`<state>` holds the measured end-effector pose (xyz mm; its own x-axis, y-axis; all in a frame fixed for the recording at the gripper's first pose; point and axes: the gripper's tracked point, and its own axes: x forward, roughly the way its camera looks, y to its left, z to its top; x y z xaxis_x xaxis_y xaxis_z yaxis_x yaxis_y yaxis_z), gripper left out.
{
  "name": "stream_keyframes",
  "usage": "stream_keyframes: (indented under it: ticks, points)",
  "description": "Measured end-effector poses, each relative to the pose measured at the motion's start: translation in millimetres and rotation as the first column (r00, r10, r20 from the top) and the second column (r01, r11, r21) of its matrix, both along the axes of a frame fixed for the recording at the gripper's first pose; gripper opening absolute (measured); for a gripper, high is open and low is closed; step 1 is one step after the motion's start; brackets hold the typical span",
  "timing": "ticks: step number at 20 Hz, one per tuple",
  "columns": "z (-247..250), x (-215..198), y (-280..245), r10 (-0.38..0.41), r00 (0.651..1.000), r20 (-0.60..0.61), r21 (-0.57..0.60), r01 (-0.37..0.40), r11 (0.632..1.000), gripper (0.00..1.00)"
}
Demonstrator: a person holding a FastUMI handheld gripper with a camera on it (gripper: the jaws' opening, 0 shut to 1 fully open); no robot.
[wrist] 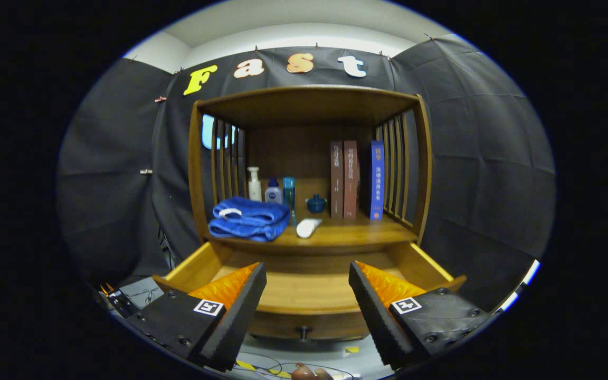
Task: Pull open the drawer, take out the items inside it, and place them on the countertop above the cabinet.
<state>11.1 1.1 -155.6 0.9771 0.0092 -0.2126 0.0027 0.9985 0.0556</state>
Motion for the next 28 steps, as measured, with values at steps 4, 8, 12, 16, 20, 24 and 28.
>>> stream_keyframes:
  ticks: [4, 8, 12, 16, 20, 24, 28]
  points:
    - [-60.0, -5.9, 4.5, 0.006, 0.998, -0.065, 0.041, -0.003, 0.999, 1.0]
    - [-92.0, -1.5, 3.6, 0.0, 0.995, -0.096, 0.041, 0.004, 0.999, 1.0]
    - [-97.3, 0.4, 3.0, -0.008, 0.995, -0.097, 0.044, 0.012, 0.999, 1.0]
    - [-100.4, 3.3, 1.9, -0.021, 0.995, -0.099, 0.037, 0.025, 0.999, 0.99]
    - [-98.4, 12.6, 3.0, -0.026, 0.995, -0.093, 0.045, 0.03, 0.999, 1.0]
    - [-95.2, 48.4, 2.6, -0.028, 0.995, -0.092, 0.062, 0.034, 0.997, 1.0]
    - [-98.4, 90.9, 3.0, -0.031, 0.996, -0.085, 0.068, 0.037, 0.997, 1.0]
